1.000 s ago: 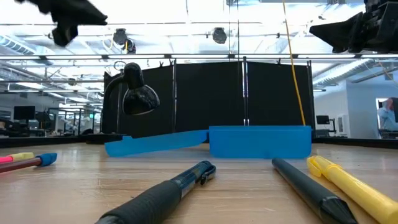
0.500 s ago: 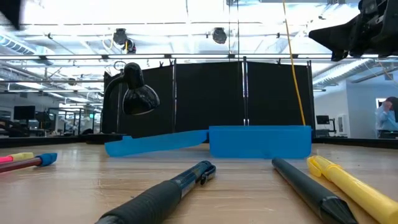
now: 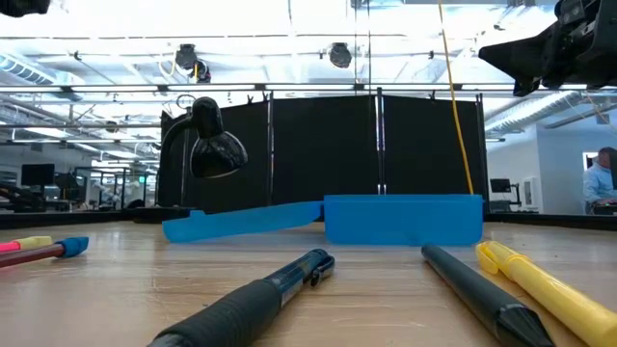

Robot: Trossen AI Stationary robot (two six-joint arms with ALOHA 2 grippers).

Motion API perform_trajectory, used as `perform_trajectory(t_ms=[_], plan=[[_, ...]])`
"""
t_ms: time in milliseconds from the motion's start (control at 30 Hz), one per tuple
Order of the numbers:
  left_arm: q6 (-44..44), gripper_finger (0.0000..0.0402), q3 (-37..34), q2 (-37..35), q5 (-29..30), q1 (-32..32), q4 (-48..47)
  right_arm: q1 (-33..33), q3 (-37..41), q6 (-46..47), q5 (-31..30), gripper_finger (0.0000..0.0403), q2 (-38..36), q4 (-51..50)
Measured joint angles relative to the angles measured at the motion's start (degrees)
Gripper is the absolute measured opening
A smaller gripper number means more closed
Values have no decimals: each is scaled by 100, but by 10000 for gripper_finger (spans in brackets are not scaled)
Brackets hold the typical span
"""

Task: Pick & place school supplies into a supply box
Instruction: Put the black scissors into the blue supply box

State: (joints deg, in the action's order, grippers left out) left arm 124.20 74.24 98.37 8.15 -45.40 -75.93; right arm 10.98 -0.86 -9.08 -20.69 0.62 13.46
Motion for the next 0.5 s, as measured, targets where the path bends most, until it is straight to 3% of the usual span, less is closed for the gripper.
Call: perform_trajectory(t_ms=[267,500], plan=[[477,212,-2,251,-320,423,-7,0,0,-9,0,0,0,-3],[36,229,-2,412,-231,736,116,0,2,-57,0,0,0,-3]])
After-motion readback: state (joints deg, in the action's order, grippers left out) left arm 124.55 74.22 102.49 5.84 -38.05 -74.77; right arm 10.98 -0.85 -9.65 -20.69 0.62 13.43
